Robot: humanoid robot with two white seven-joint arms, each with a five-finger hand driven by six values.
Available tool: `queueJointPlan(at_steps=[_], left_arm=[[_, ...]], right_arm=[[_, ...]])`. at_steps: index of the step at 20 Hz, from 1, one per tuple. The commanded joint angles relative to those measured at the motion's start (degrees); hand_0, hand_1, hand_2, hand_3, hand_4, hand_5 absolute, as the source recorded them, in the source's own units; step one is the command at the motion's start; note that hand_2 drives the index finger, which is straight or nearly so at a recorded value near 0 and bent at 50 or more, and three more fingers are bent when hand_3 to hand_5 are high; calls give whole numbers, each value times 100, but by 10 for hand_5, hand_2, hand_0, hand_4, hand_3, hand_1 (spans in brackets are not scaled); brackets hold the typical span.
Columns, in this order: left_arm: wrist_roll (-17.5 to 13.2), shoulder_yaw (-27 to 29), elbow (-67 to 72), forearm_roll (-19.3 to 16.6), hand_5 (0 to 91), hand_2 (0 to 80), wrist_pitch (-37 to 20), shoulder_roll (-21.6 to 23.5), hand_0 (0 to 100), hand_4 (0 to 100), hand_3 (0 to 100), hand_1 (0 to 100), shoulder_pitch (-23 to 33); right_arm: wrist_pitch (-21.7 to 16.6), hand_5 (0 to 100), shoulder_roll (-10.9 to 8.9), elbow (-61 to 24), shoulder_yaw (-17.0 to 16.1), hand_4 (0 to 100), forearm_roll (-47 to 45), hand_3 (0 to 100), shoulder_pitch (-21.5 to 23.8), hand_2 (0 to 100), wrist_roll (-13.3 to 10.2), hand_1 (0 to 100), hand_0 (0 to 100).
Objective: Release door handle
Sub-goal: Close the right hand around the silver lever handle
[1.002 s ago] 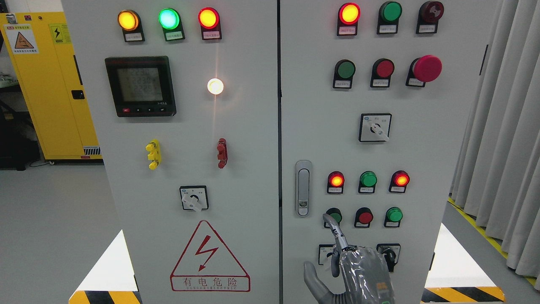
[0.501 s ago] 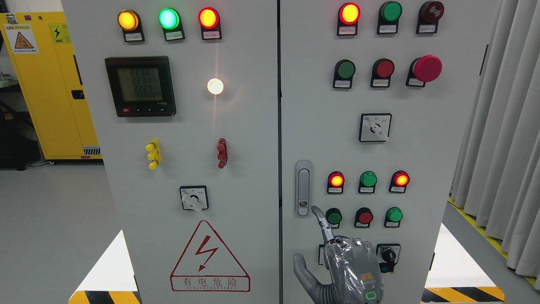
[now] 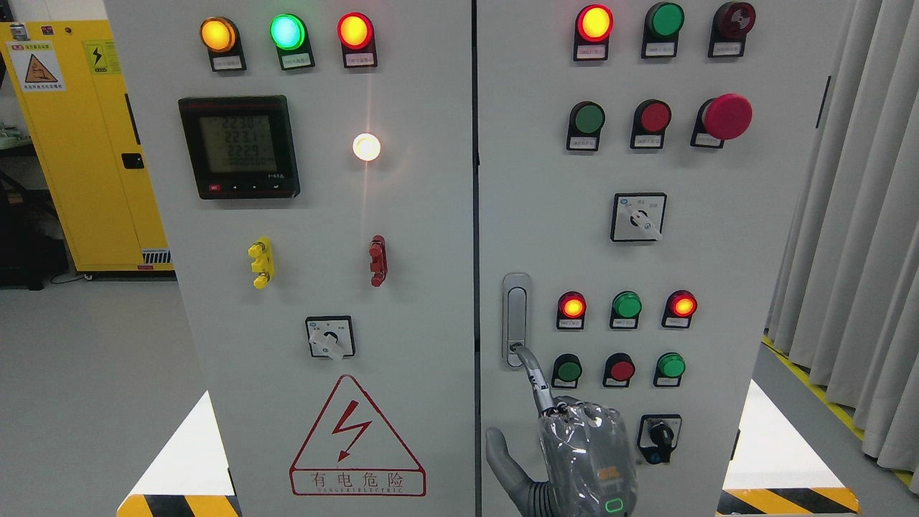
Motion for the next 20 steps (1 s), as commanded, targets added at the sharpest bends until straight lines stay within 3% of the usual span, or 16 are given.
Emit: queueJointPlan(at_steps=[1,11,20], left_arm=[[-1,0,-70,0,0,0,-5,0,120,0,0,556,0],[-1,0,-70,0,0,0,-5,0,120,0,0,556,0],[-1,0,-70,0,0,0,-5,0,120,0,0,556,0]], right_arm=[[87,1000,3,526,219,1000,106,1000,-81,0,-161,361,494],[448,1000,3,711,166,1000,89,1000,-353,0,-170,356,500],[536,1000,3,755,157,1000,89,1000,-398,0,-144,353,509]])
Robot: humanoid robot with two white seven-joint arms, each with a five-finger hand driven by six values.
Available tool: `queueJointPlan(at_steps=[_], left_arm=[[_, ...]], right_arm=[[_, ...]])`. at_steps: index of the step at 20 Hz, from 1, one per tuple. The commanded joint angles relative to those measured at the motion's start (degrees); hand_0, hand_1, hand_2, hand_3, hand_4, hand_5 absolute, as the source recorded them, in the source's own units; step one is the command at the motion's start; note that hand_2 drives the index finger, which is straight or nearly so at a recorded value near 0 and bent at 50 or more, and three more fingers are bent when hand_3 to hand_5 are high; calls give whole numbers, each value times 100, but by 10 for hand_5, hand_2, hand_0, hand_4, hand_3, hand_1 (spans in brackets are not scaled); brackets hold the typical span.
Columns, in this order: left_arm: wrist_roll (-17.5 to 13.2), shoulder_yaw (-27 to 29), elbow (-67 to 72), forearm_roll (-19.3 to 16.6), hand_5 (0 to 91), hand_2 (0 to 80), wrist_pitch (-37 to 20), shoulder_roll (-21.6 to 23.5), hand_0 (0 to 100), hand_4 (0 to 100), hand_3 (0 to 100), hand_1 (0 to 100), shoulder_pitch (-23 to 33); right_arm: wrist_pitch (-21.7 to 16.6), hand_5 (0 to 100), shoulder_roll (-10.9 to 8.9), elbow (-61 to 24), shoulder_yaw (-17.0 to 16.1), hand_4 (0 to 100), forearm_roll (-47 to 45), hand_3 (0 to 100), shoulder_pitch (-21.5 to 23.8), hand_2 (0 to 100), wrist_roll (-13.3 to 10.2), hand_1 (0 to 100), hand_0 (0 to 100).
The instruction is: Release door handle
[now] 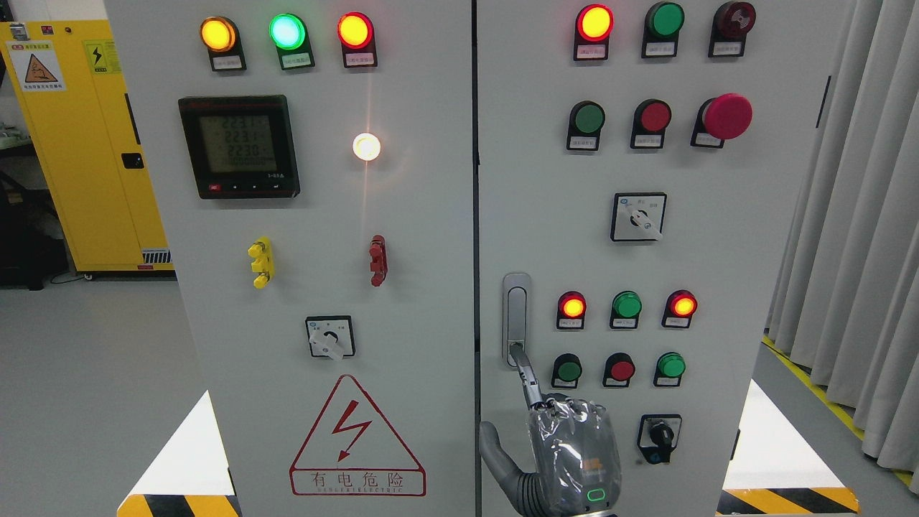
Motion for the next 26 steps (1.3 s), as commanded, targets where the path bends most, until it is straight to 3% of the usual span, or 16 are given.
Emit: queueJointPlan(at_steps=[1,26], left_arm=[[-1,0,-70,0,0,0,-5,0,120,0,0,556,0],[-1,0,-70,0,0,0,-5,0,120,0,0,556,0]], right_arm=[[64,1000,1,179,6,1000,1,1000,-81,0,25,353,510],[196,1000,9,250,-12,1000,-25,1000,-169,0,42,354,522]])
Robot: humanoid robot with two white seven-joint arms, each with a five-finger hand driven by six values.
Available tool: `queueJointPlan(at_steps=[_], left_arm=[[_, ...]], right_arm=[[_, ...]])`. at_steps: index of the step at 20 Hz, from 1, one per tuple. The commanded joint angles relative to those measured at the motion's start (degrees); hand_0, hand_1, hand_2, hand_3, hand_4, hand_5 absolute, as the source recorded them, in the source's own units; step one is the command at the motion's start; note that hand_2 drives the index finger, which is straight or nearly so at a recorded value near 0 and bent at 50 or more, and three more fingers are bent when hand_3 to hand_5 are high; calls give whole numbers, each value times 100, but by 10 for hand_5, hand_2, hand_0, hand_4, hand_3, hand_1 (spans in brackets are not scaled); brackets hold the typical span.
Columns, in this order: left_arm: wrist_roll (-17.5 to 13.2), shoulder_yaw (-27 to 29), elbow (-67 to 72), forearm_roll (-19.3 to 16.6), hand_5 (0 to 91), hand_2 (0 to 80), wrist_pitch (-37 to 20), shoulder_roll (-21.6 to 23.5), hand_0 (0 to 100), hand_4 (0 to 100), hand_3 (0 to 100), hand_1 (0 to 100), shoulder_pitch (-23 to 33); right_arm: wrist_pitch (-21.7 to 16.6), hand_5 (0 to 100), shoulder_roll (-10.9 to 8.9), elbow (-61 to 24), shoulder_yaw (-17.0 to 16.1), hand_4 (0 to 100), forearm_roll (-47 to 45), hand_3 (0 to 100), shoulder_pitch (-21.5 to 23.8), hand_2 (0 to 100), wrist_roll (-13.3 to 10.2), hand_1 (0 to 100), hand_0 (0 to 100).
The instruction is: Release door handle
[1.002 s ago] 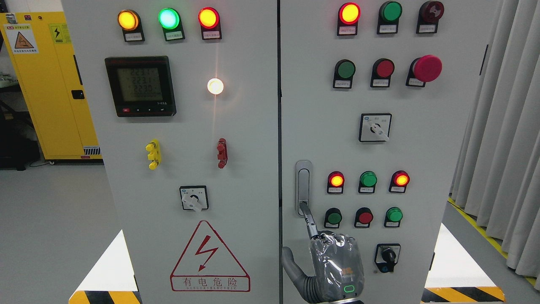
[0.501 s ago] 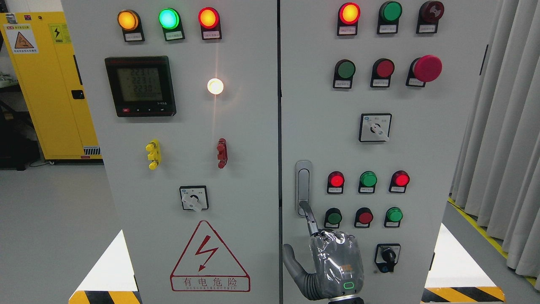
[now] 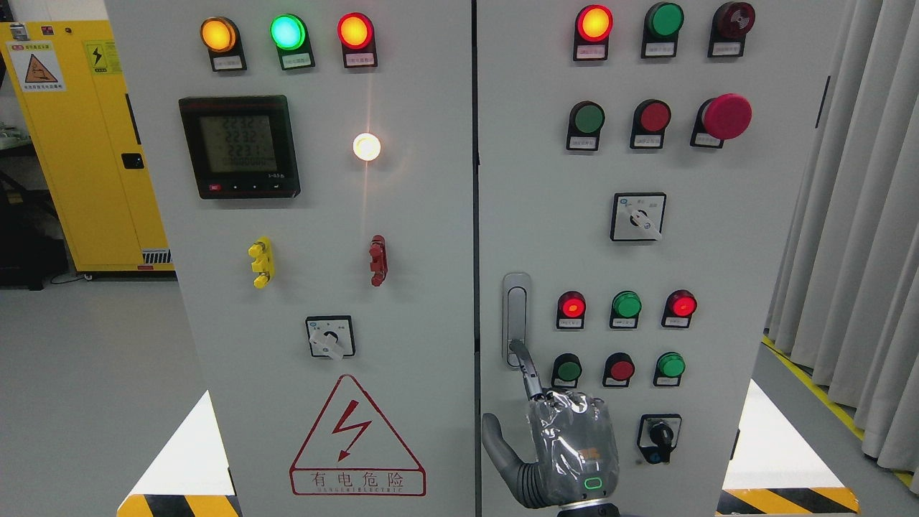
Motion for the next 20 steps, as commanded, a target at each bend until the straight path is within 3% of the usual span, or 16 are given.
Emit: queueJointPlan(at_steps=[1,20], left_arm=[[-1,0,-70,0,0,0,-5,0,120,0,0,556,0],[-1,0,-70,0,0,0,-5,0,120,0,0,556,0]], right_arm=[[55,1000,4,30,-2,1000,-1,1000,16,0,13,354,523],[108,1000,4,22,68,1000,-1,1000,42,0,66,358,531]])
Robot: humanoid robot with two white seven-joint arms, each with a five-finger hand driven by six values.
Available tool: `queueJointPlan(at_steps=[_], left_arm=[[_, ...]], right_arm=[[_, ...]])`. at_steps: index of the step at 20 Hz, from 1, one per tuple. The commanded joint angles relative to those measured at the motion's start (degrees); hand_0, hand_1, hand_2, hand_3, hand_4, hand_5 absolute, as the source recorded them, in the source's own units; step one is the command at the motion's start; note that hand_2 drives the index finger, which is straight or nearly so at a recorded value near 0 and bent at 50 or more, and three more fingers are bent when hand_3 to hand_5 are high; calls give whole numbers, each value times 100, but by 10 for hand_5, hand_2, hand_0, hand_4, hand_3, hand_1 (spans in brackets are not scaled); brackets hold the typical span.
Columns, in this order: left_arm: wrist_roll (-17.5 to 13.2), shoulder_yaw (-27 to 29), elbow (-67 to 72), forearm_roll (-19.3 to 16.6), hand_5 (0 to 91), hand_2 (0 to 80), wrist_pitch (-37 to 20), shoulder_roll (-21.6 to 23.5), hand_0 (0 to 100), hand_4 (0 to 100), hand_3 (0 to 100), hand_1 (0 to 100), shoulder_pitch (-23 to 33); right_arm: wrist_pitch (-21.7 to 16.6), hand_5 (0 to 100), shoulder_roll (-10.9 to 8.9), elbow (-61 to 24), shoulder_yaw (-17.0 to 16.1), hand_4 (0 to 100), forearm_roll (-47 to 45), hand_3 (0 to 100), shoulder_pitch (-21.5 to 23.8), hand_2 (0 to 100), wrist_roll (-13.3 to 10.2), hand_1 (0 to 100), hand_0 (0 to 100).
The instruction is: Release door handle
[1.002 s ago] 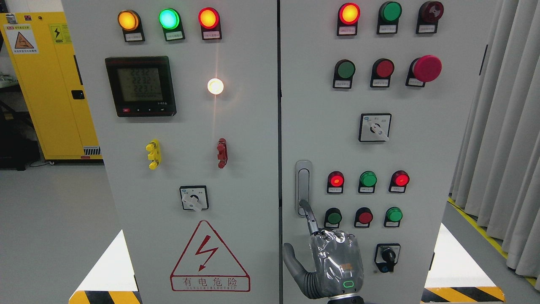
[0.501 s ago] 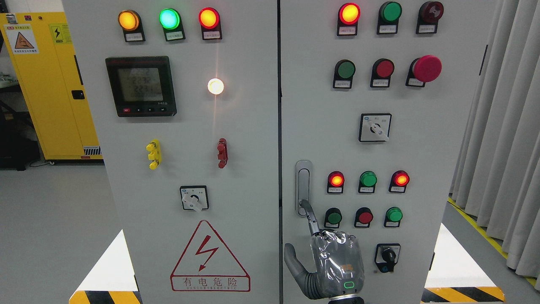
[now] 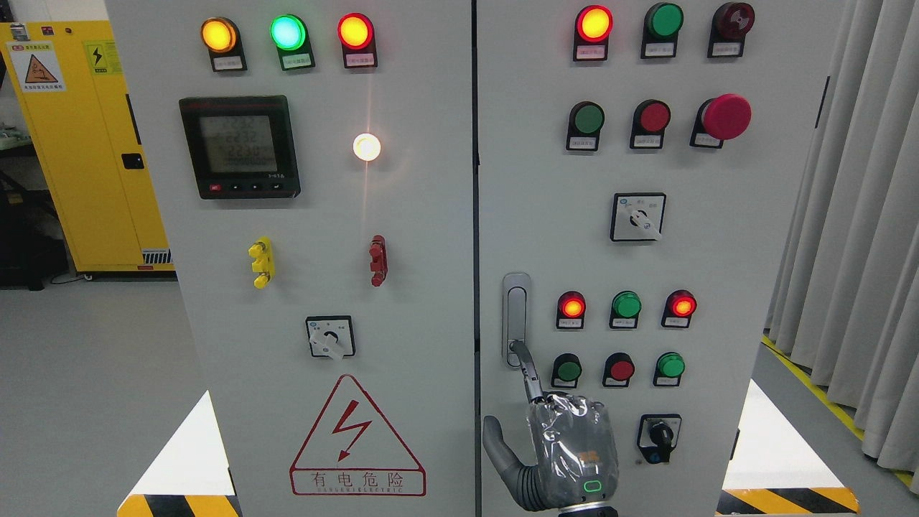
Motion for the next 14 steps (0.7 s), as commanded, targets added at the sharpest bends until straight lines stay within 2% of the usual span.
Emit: queueJointPlan(at_steps=[1,14], left_arm=[[-1,0,-70,0,0,0,-5,0,120,0,0,556,0],[-1,0,-70,0,0,0,-5,0,120,0,0,556,0]], right_arm=[[-12,1000,1,3,30,1000,0,1000,7,0,3,358,532],[23,1000,10,3,22,1000,0,1000,24,0,74,361,533]])
